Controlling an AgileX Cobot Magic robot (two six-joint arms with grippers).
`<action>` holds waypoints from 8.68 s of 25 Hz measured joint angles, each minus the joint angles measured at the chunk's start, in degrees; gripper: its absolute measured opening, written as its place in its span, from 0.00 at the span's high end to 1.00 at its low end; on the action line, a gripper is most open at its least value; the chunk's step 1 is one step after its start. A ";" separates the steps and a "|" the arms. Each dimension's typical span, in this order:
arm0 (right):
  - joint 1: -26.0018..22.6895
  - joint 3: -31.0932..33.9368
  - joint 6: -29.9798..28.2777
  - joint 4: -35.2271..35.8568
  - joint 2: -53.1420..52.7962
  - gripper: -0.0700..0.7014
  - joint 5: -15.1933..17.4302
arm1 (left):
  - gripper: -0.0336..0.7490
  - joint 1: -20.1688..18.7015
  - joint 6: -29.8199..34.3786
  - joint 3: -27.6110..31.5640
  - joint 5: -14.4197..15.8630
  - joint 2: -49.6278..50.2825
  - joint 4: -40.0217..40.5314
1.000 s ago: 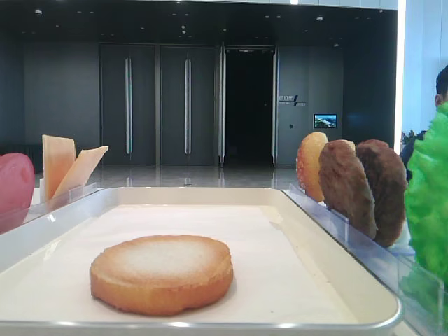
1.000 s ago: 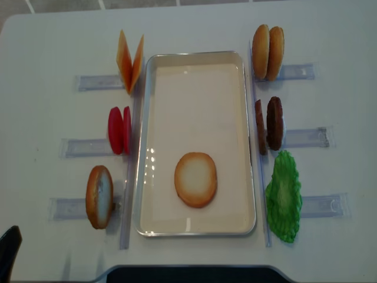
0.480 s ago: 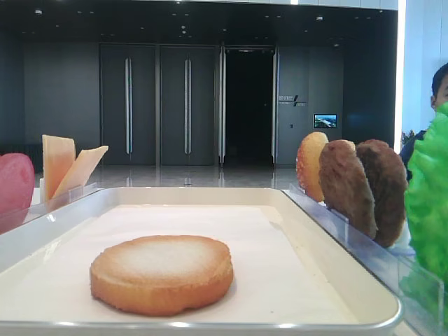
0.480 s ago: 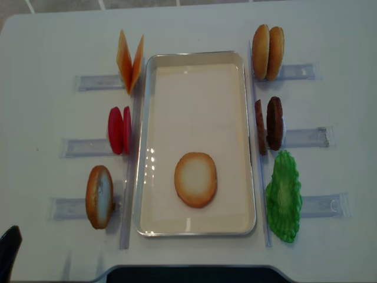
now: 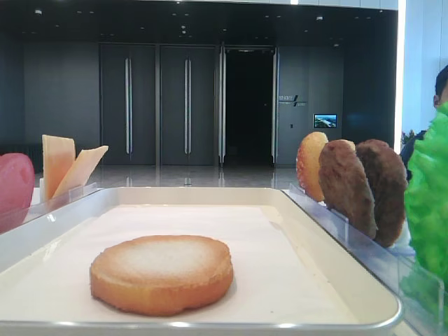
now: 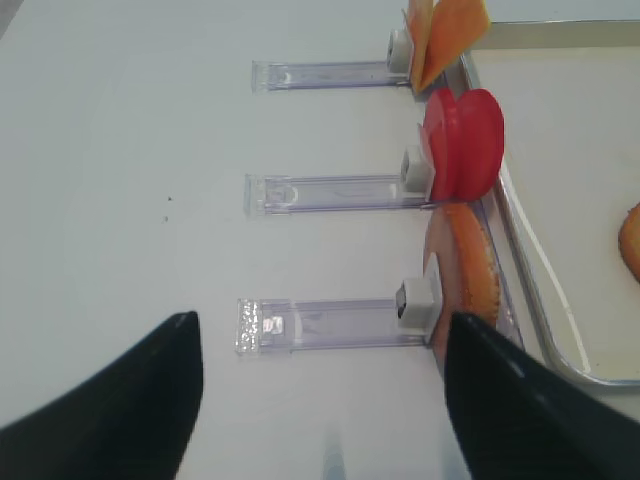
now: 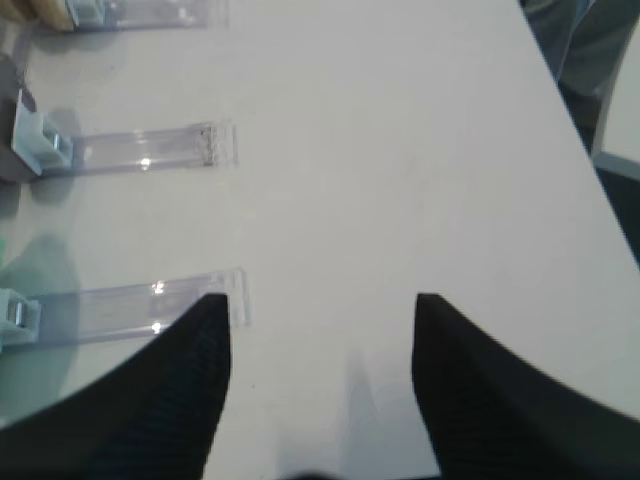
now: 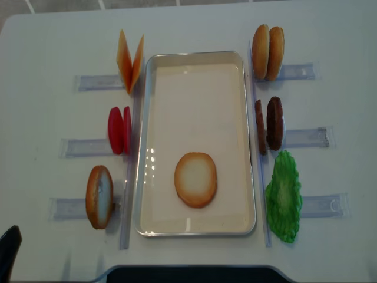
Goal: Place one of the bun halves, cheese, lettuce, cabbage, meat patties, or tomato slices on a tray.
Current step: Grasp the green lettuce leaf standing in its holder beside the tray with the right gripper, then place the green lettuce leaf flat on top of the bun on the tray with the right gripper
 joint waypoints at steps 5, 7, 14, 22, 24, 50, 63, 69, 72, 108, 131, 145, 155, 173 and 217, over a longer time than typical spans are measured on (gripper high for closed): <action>0.00 -2.97 -0.19 2.49 13.98 0.37 0.11 | 0.22 0.00 0.00 0.00 0.00 0.00 0.00; 0.00 -5.16 -0.33 2.73 19.41 0.37 0.11 | 0.22 0.00 0.00 0.00 0.00 0.00 0.00; 0.00 -14.66 -1.02 2.79 37.62 0.37 0.45 | 0.22 0.00 0.00 0.00 0.00 0.00 0.00; 0.00 -20.38 -3.04 4.30 46.43 0.37 2.60 | 0.22 0.00 0.00 0.00 0.00 0.00 0.00; 0.00 -20.56 -2.97 4.77 46.84 0.37 3.73 | 0.22 0.00 0.00 0.00 0.00 0.00 0.00; 34.56 -21.51 28.68 8.20 56.82 0.37 -0.46 | 0.22 0.00 0.00 0.00 0.00 0.00 0.00; 34.67 -21.61 29.08 7.34 61.96 0.37 -4.17 | 0.22 0.00 0.00 0.00 0.00 0.00 0.00; 34.74 -20.11 28.17 8.74 63.01 0.37 -4.30 | 0.22 0.00 0.00 0.00 0.00 0.00 0.00; 34.74 -20.00 28.10 8.91 63.01 0.38 -4.30 | 0.22 0.00 0.00 0.00 0.00 0.00 0.00; 35.66 -31.53 29.21 8.08 61.59 0.82 4.54 | 0.22 0.00 0.00 0.00 0.00 0.00 0.00; 45.11 -32.26 33.62 14.27 60.79 0.82 -10.72 | 0.22 0.00 0.04 0.00 0.00 0.00 0.00; 45.11 -32.26 10.11 38.82 73.24 0.82 -23.79 | 0.22 0.00 0.04 0.00 0.00 0.00 0.00; 45.04 -32.26 -5.57 55.28 81.37 0.82 -26.96 | 0.22 0.00 0.04 0.00 0.00 0.00 0.00; 40.01 -31.82 -8.43 56.52 82.59 0.82 -26.55 | 0.22 0.00 0.04 0.00 0.00 0.00 0.00; 41.03 -29.62 -12.02 59.15 85.29 0.82 -27.13 | 0.22 0.00 0.04 0.00 0.00 0.00 0.00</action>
